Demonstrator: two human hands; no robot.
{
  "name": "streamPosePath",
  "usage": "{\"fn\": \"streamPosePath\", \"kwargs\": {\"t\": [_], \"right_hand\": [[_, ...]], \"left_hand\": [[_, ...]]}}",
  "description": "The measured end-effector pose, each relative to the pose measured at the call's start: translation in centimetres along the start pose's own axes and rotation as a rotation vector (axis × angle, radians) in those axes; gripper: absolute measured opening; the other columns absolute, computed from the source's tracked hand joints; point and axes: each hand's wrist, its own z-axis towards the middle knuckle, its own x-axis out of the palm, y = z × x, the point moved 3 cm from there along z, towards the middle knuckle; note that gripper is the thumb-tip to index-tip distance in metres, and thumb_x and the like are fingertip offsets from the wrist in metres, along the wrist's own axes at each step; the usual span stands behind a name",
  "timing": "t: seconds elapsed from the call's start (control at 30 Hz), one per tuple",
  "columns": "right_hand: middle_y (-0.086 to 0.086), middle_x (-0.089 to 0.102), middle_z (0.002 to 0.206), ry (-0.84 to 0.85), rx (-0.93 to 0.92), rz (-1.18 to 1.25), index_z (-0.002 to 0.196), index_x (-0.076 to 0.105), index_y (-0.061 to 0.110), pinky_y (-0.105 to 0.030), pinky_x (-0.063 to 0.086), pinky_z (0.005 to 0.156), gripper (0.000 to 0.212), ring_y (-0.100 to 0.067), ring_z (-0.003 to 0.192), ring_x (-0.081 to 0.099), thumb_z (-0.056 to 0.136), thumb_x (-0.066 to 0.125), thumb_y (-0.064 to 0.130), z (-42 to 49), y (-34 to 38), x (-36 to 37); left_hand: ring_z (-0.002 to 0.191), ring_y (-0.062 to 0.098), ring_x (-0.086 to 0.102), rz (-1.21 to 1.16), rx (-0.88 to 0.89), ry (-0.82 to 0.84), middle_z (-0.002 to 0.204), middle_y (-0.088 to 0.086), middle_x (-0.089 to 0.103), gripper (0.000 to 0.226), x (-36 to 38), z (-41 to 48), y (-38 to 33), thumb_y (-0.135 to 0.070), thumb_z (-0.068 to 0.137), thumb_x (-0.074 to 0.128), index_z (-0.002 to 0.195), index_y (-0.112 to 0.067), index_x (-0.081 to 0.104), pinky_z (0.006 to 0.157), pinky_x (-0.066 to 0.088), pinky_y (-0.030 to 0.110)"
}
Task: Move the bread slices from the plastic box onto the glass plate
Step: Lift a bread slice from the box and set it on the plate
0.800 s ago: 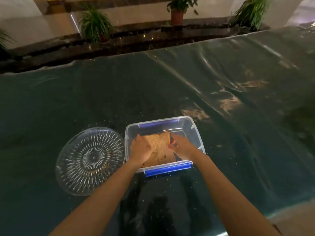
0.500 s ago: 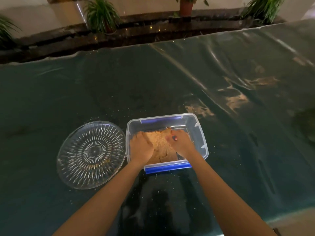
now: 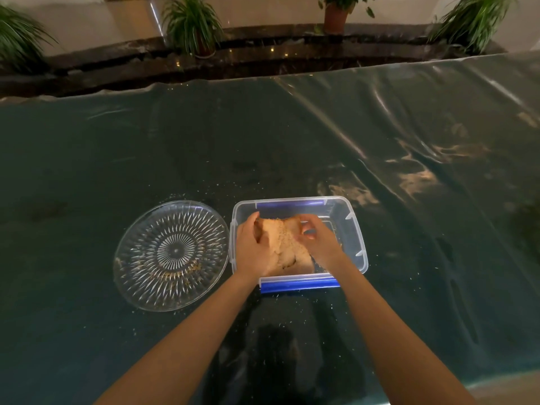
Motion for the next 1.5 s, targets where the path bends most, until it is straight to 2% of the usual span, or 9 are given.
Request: {"fn": "streamPosePath", "kwargs": {"t": [0.1,0.33,0.53,0.7,0.9,1.17,1.3,1.4,1.5], "right_hand": [[0.000,0.057,0.116,-0.063,-0.009,0.065,0.122,0.050,0.021,-0.022,0.051,0.079,0.031,-0.014,0.099,0.055,0.091,0.053,0.021,-0.3,1.0,-0.5],[-0.003,0.062,0.117,-0.117,0.132,0.411,0.120,0.056,0.026,-0.046,0.055,0.088,0.033,-0.025,0.105,0.062,0.088,0.056,0.035,-0.6,3.7,-0.4],[-0.004,0.066,0.107,-0.082,0.248,0.631,0.119,0.057,0.020,-0.032,0.057,0.060,0.029,-0.022,0.093,0.065,0.090,0.056,0.022,-0.1,6.9,3.4],[0.000,0.060,0.111,-0.026,0.224,0.415,0.124,0.053,0.021,-0.040,0.056,0.083,0.035,-0.021,0.100,0.061,0.090,0.054,0.025,0.4,9.1,9.2],[-0.011,0.061,0.124,0.083,0.217,0.263,0.126,0.053,0.009,-0.046,0.047,0.099,0.039,-0.027,0.113,0.057,0.088,0.051,0.008,1.9,10.1,16.8],[-0.003,0.063,0.116,0.202,0.345,0.256,0.124,0.055,0.015,-0.035,0.053,0.084,0.034,-0.018,0.100,0.061,0.090,0.051,0.015,3.4,9.1,21.6],[-0.014,0.063,0.098,0.245,0.404,0.331,0.100,0.065,0.014,-0.034,0.047,0.078,0.023,-0.020,0.084,0.057,0.094,0.043,0.019,3.9,8.5,21.9],[-0.023,0.061,0.116,0.260,0.423,0.317,0.094,0.064,0.016,-0.047,0.045,0.100,0.023,-0.029,0.098,0.061,0.095,0.041,0.021,4.2,8.3,21.9],[-0.014,0.066,0.110,0.289,0.421,0.280,0.096,0.063,0.016,-0.043,0.049,0.095,0.024,-0.028,0.105,0.061,0.096,0.040,0.024,4.5,8.2,21.9]], "left_hand": [[0.119,0.021,0.053,-0.213,-0.099,0.035,0.131,0.006,0.053,0.053,-0.6,-0.3,-0.5,-0.018,0.089,0.055,0.138,-0.012,0.035,0.100,0.045,0.035],[0.111,0.021,0.060,-0.600,-0.225,0.281,0.122,0.001,0.061,0.034,-3.4,0.1,-1.9,-0.032,0.092,0.048,0.125,-0.023,0.052,0.092,0.053,0.044],[0.083,0.004,0.070,-0.707,-0.171,0.313,0.091,-0.014,0.074,0.021,-7.3,1.5,-0.5,-0.023,0.091,0.050,0.093,-0.038,0.065,0.058,0.056,0.020],[0.082,0.008,0.069,-0.679,-0.256,0.132,0.100,-0.004,0.069,0.031,-12.0,3.2,3.3,-0.011,0.093,0.046,0.119,-0.023,0.058,0.058,0.055,0.022],[0.101,0.019,0.057,-0.648,-0.421,-0.009,0.117,0.004,0.058,0.038,-16.4,5.0,8.0,-0.007,0.095,0.042,0.132,-0.010,0.046,0.083,0.048,0.034],[0.090,0.017,0.063,-0.604,-0.528,0.013,0.104,0.004,0.065,0.031,-18.6,7.4,11.5,-0.011,0.094,0.042,0.121,-0.013,0.057,0.063,0.052,0.029],[0.110,0.025,0.058,-0.575,-0.558,0.039,0.123,0.010,0.060,0.034,-19.2,8.2,12.1,-0.016,0.095,0.043,0.127,-0.012,0.053,0.087,0.051,0.040],[0.118,0.026,0.053,-0.553,-0.546,0.090,0.131,0.010,0.056,0.038,-19.4,8.5,12.2,-0.018,0.096,0.041,0.133,-0.012,0.046,0.102,0.042,0.047],[0.113,0.024,0.055,-0.536,-0.532,0.107,0.126,0.008,0.059,0.036,-19.6,8.3,12.3,-0.019,0.096,0.040,0.130,-0.014,0.050,0.102,0.043,0.047]]}}
